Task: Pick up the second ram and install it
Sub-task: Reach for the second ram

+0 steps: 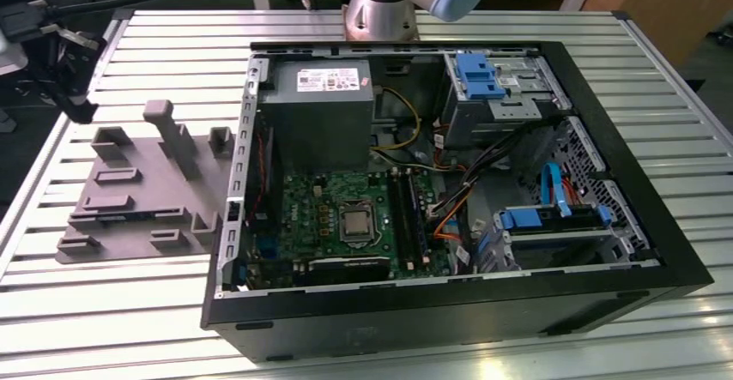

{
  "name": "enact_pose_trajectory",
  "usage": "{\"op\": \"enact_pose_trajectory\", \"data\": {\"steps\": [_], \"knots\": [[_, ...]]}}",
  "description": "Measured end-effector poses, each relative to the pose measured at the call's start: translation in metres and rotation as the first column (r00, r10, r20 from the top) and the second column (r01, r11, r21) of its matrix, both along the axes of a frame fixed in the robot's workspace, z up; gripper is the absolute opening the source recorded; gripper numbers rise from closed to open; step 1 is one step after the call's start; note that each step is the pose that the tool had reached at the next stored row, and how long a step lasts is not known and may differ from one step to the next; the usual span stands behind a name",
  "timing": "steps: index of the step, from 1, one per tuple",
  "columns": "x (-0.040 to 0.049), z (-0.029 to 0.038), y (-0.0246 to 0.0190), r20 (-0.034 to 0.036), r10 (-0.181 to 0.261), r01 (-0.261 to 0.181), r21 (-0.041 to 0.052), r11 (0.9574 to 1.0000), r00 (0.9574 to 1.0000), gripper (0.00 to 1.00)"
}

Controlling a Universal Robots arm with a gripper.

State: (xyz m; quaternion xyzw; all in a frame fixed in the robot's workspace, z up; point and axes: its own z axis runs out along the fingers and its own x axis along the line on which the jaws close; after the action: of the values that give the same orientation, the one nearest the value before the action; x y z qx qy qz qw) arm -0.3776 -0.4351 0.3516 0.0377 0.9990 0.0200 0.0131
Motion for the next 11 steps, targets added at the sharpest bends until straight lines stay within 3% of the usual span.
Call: {"op": "enact_pose_trajectory", "data": {"steps": [11], "knots": [[-0.0055, -0.0064, -0.0006, -0.0006, 0.0, 0.0, 0.0, 1.0, 1.0, 0.11]]}}
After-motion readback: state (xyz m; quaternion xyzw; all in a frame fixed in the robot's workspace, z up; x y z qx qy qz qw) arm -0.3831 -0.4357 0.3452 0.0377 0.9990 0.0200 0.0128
